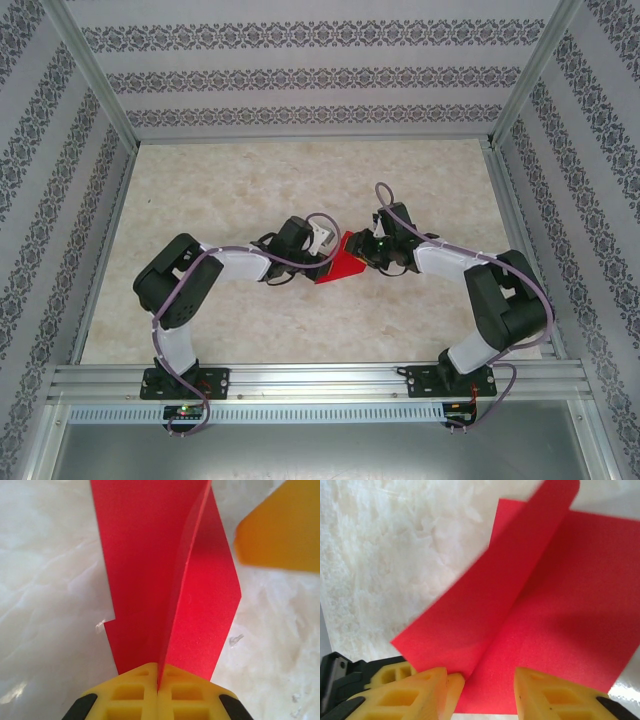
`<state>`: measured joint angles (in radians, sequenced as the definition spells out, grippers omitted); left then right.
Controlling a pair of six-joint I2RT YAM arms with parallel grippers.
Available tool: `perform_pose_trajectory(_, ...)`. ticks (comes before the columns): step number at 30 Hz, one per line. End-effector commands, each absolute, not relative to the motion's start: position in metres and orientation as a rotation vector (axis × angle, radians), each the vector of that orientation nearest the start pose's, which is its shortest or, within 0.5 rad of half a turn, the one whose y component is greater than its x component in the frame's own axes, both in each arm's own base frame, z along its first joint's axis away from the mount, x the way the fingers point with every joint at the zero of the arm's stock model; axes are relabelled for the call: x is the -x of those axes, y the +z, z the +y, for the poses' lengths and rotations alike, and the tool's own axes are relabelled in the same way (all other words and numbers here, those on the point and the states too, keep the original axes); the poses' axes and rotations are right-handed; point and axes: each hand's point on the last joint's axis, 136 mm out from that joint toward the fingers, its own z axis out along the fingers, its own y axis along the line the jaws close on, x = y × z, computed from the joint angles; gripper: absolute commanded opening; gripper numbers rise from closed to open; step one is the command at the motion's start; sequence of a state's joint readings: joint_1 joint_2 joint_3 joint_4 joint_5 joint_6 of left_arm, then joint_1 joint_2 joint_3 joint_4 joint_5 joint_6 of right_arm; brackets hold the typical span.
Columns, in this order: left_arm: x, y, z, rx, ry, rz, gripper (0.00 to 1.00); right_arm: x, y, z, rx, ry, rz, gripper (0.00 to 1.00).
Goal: Fold a paper plane with a square sheet of paper (pick it up from the middle)
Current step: Fourth fold the wing at the center of the table.
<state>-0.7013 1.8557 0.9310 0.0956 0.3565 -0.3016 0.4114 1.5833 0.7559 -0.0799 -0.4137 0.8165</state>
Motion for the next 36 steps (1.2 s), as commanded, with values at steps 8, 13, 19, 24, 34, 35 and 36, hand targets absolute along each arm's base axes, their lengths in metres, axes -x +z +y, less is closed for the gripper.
perform_pose_trajectory(8,-0.293,0.029,-0.351,-0.666,-0.987,2.512,0.04,-0.324,0.048,0.221,-0.294,1.037,2.619,0.43)
perform_pose_trajectory(13,-0.291,0.026,-0.353,-0.679,-1.005,2.521,0.05,-0.325,0.043,0.219,-0.296,1.019,2.634,0.44)
perform_pose_trajectory(19,-0.290,0.025,-0.353,-0.687,-1.010,2.530,0.08,-0.324,0.032,0.214,-0.315,0.967,2.678,0.45)
perform_pose_trajectory(24,-0.292,0.034,-0.351,-0.685,-0.998,2.520,0.19,-0.321,0.020,0.207,-0.350,0.911,2.719,0.46)
perform_pose_trajectory(34,-0.304,0.062,-0.340,-0.576,-1.038,2.486,0.34,-0.312,-0.001,0.186,-0.449,0.763,2.800,0.47)
perform_pose_trajectory(35,-0.304,0.063,-0.341,-0.566,-1.054,2.484,0.34,-0.312,-0.002,0.185,-0.454,0.753,2.805,0.47)
perform_pose_trajectory(36,-0.304,0.063,-0.342,-0.561,-1.060,2.485,0.33,-0.311,-0.004,0.183,-0.463,0.742,2.811,0.47)
